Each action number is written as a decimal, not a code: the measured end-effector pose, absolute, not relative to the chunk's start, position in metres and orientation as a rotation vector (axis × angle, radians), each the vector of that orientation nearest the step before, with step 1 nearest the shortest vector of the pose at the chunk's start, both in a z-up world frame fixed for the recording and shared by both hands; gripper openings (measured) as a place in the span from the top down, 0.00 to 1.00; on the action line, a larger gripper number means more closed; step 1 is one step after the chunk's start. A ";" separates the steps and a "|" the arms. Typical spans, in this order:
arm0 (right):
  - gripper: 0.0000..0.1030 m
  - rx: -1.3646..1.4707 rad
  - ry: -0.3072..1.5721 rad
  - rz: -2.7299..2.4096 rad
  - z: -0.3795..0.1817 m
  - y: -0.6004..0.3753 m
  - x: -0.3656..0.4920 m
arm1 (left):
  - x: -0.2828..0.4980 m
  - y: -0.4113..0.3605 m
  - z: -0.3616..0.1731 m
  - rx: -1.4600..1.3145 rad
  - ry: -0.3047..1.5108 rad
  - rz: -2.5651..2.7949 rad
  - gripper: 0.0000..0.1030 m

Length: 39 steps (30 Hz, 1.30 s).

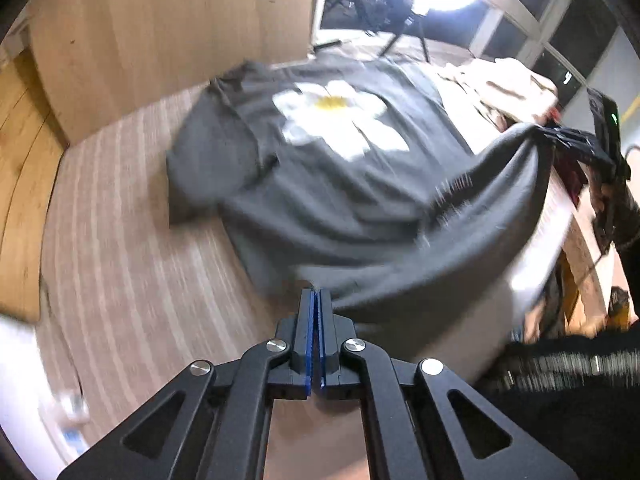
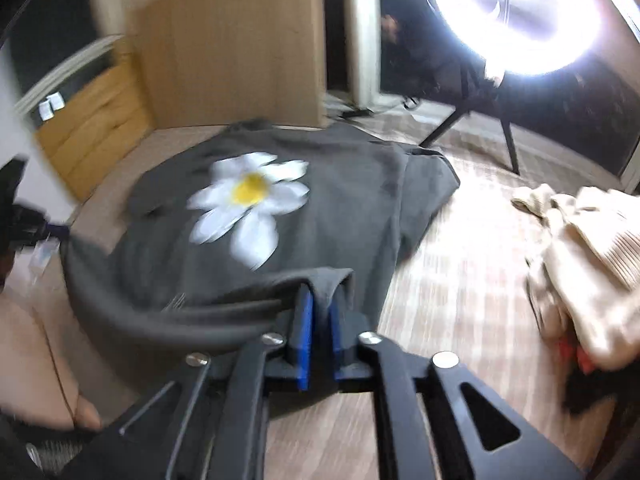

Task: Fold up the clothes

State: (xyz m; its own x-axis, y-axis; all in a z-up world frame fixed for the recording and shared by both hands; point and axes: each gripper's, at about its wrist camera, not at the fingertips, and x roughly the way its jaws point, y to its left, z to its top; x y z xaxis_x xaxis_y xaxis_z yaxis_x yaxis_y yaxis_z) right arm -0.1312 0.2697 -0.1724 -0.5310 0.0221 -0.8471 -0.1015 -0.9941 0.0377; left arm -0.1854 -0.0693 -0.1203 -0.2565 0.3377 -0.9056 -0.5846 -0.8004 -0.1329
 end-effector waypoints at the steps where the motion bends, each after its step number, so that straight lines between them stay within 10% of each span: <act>1: 0.81 -1.519 0.119 2.598 -0.182 0.279 -0.154 | -0.210 -0.067 -0.130 -1.443 0.321 2.126 0.83; 21: 0.81 -1.703 0.309 2.673 -0.250 0.261 -0.096 | -0.212 -0.037 -0.227 -1.531 0.576 1.992 0.61; 25: 0.80 -1.694 0.314 2.684 -0.249 0.263 -0.091 | -0.227 -0.037 -0.218 -1.521 0.435 1.975 0.93; 36: 0.68 -1.658 -0.013 2.723 -0.267 0.240 -0.136 | -0.270 -0.075 -0.174 -1.464 0.205 2.065 0.93; 39: 0.98 -1.646 0.009 2.789 -0.258 0.241 -0.160 | -0.271 -0.079 -0.174 -1.477 0.215 2.063 0.93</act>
